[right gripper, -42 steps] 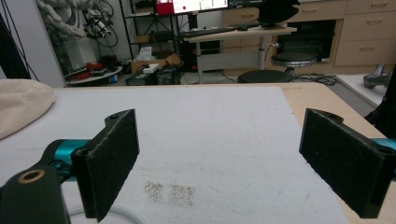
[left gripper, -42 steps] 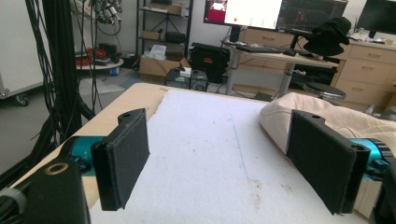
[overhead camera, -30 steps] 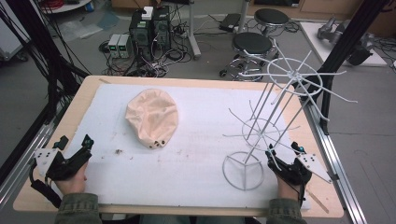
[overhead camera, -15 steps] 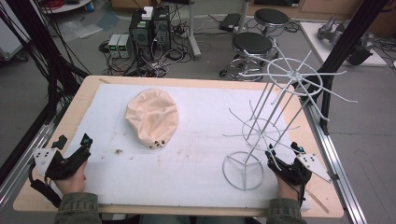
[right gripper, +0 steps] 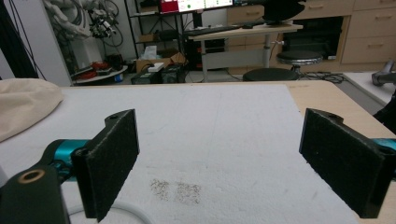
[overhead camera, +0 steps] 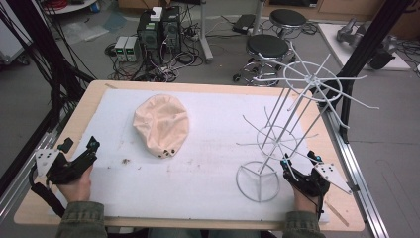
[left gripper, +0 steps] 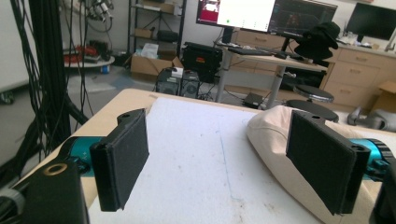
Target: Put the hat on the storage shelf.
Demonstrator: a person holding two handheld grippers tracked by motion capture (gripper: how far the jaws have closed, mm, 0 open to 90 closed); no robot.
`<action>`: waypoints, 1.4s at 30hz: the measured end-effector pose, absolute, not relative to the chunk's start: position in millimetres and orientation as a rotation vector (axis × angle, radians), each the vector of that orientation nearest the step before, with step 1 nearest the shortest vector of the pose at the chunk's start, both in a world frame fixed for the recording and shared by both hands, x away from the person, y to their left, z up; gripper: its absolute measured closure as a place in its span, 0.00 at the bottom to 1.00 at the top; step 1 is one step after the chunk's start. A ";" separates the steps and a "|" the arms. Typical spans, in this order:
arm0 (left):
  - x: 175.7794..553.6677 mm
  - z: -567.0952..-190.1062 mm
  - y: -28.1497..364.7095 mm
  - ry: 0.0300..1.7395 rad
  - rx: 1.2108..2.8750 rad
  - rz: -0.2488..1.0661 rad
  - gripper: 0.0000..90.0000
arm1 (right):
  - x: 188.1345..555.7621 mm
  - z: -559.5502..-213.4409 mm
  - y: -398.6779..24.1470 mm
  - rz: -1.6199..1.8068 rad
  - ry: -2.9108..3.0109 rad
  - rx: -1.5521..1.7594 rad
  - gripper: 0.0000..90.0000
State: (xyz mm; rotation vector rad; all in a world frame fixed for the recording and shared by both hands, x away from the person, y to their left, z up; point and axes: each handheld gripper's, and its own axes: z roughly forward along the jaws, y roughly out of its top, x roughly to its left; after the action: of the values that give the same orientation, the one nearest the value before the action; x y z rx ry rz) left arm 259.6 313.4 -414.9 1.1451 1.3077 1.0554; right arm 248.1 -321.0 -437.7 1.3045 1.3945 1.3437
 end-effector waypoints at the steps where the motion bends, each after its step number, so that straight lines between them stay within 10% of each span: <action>1: 261.4 -414.2 312.8 1.310 1.153 1.048 0.24 | 248.1 -437.7 -320.7 1.343 1.396 1.304 0.12; 42: 364.2 -343.9 284.3 1.257 1.334 0.937 0.24 | 248.8 -438.0 -320.1 1.344 1.393 1.301 0.12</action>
State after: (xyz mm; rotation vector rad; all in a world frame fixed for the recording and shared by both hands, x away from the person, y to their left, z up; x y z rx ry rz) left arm 364.2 284.3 -343.9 1.3338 1.2570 0.9370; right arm 248.8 -320.1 -438.0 1.3010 1.3933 1.3437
